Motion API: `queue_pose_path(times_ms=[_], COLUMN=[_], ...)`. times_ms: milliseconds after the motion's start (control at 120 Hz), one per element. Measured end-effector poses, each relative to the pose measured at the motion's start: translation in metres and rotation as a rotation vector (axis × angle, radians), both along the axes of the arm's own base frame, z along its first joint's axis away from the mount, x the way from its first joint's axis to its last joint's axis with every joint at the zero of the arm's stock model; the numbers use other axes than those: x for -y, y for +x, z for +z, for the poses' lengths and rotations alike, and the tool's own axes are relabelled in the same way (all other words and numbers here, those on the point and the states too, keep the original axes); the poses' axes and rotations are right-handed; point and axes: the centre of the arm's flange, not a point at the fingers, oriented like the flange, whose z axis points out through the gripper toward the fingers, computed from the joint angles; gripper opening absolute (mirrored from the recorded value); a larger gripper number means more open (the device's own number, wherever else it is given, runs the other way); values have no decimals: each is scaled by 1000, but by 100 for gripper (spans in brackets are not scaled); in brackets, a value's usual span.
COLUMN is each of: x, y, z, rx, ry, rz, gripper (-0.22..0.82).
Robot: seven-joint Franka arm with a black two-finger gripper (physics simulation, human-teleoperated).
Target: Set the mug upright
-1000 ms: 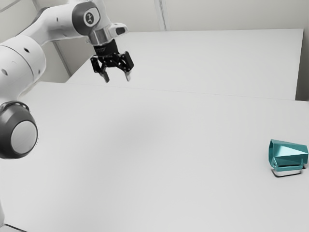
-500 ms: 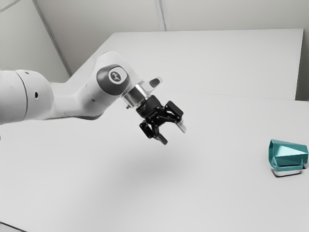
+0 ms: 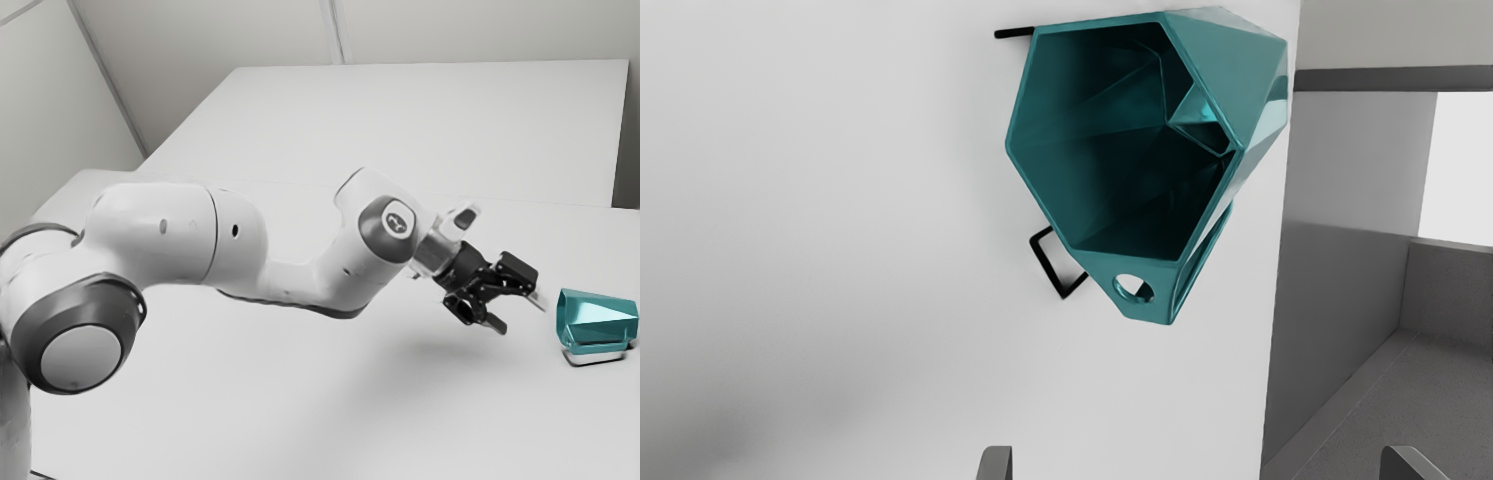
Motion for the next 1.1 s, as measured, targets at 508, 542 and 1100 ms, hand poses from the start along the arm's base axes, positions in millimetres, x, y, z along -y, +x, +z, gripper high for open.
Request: queue_pose_path(times_ms=[508, 542, 1100], x=[69, 70, 77], y=[31, 33, 35], z=[-14, -16, -46], rx=[185, 191, 181], ry=[-71, -72, -136], rz=[-46, -48, -26], gripper=[60, 60, 60])
